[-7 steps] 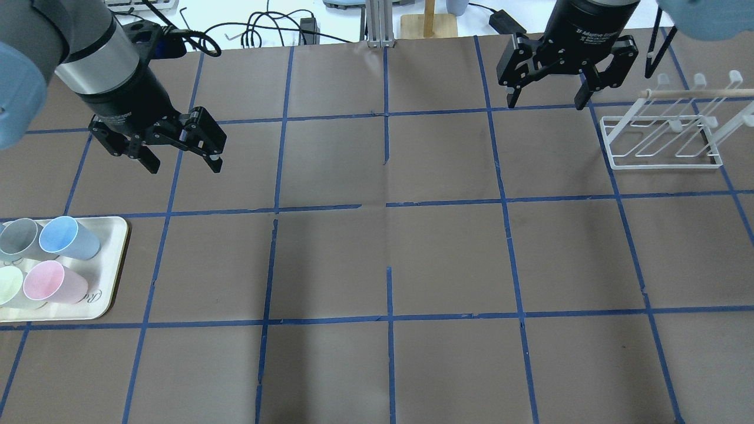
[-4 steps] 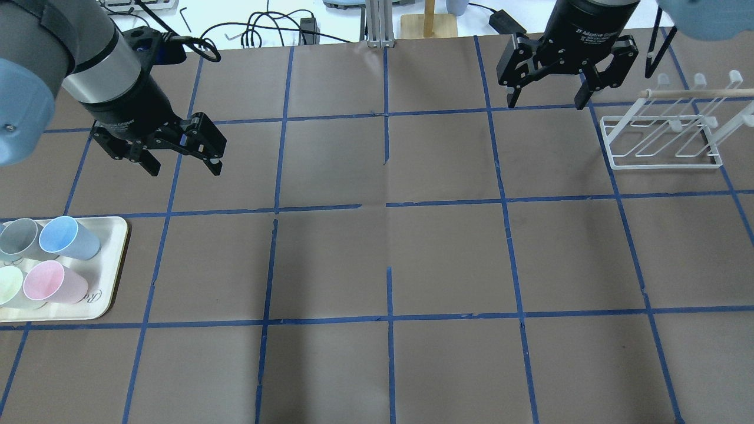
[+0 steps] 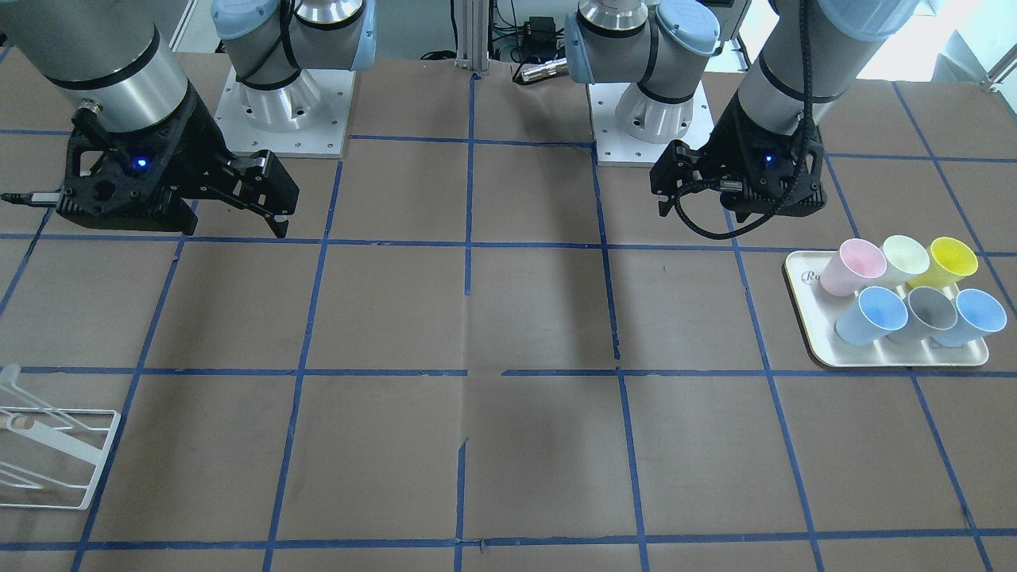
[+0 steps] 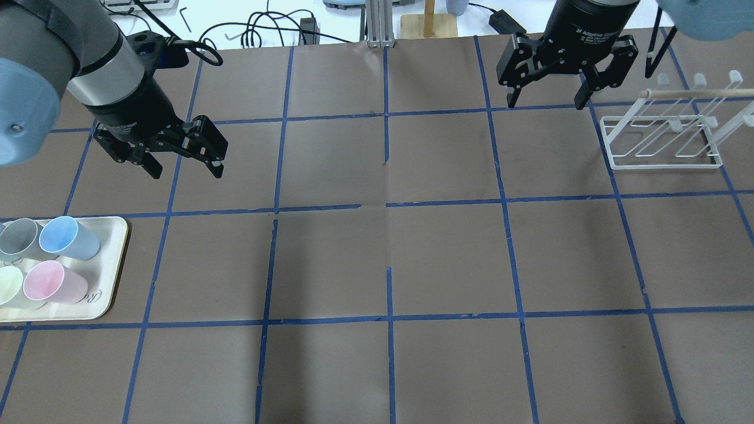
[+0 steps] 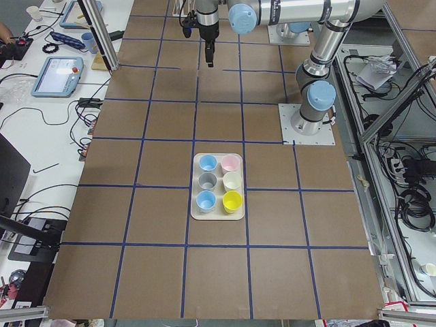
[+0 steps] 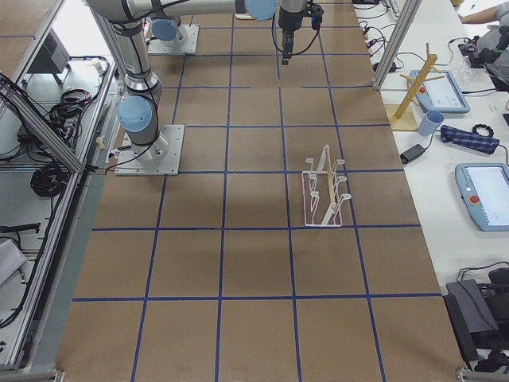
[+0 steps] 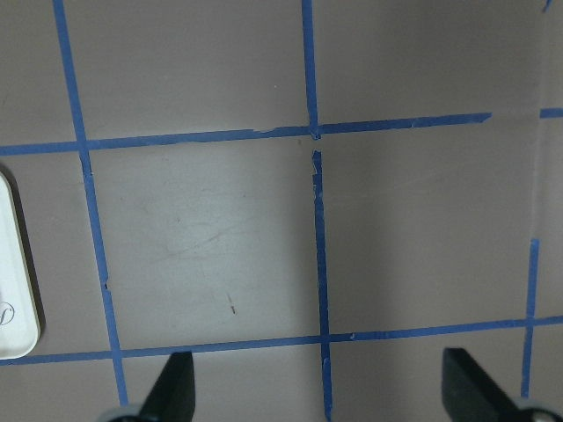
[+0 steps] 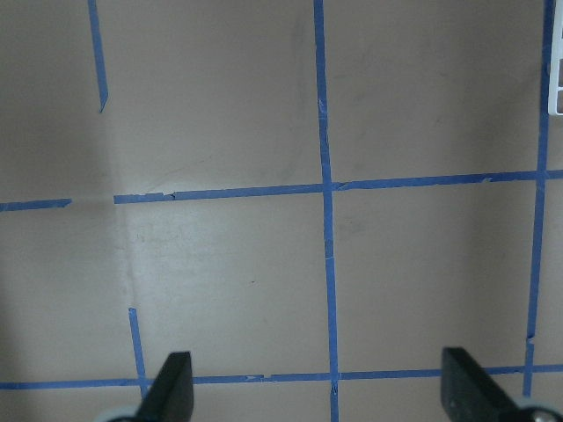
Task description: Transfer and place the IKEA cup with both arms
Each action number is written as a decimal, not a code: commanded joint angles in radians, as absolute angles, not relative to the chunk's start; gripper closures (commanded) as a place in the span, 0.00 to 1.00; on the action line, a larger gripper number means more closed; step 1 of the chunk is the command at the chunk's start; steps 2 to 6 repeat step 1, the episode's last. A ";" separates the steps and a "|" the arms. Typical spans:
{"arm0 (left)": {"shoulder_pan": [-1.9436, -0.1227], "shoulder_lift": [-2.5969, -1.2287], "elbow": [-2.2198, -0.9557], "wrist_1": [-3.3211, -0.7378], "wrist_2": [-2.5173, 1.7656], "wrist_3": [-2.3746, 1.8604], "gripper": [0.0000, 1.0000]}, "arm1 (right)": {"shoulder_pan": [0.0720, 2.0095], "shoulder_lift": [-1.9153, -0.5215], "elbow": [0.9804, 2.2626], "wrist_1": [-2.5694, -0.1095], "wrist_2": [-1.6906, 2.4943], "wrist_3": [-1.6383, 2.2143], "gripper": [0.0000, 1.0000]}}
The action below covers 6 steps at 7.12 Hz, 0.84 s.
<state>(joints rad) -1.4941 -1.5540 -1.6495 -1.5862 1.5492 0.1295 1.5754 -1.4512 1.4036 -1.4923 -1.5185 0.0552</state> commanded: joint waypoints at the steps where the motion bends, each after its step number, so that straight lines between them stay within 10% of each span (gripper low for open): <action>1: -1.494 -1.546 -1.625 -1.583 1.548 0.126 0.00 | 1.575 -1.451 1.404 -1.491 -1.517 0.055 0.00; 6: -1.494 -1.546 -1.625 -1.583 1.548 0.126 0.00 | 1.575 -1.451 1.404 -1.491 -1.517 0.055 0.00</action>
